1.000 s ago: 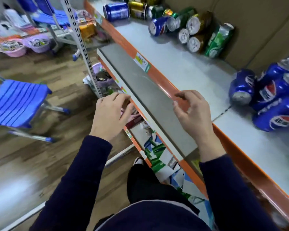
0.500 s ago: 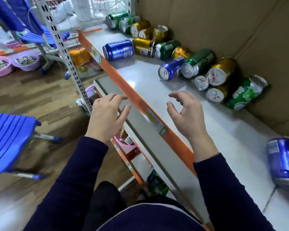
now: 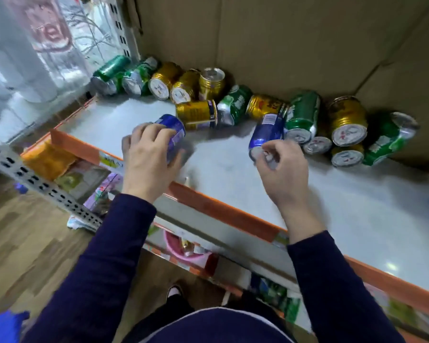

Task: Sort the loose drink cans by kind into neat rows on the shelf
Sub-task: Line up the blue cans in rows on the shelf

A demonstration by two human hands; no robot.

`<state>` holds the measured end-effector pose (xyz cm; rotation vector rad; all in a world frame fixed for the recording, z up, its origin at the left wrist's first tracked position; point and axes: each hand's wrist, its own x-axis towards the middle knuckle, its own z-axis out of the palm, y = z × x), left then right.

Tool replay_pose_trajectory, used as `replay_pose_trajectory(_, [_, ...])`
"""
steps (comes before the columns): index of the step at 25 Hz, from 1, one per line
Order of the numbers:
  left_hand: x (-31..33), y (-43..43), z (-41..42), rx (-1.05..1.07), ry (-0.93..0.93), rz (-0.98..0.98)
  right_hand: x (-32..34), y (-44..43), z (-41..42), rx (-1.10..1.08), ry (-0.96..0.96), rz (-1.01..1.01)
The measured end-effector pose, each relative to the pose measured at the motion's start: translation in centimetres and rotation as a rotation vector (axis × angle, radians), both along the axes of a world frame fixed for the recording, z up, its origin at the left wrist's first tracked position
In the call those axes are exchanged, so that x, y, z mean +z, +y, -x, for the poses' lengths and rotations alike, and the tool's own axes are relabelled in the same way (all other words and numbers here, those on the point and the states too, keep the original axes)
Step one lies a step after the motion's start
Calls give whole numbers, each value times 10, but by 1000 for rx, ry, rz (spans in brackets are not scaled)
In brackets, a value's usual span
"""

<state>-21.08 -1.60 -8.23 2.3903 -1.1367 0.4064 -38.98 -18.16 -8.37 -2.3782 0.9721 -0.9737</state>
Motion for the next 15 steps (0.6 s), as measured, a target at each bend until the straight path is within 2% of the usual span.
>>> replay_pose_trajectory(3, [-1,-12,-36,19,61,-131,5,-1,-12,-233,31,-21])
replay_pose_trajectory(6, [0,-16,-69,32,123,-191,6,-6,-22,-382,195,-253])
replay_pose_trajectory(8, [3,-15,-89,50,176,-167,6,-7,-35,-441,256,-366])
replay_pose_trajectory(12, [7,-13,-101,-43,299,-46,5,-8,-51,-466,106,-459])
replay_pose_trajectory(15, [6,-10,-89,-134,416,105,4,-13,-45,-451,112,-557])
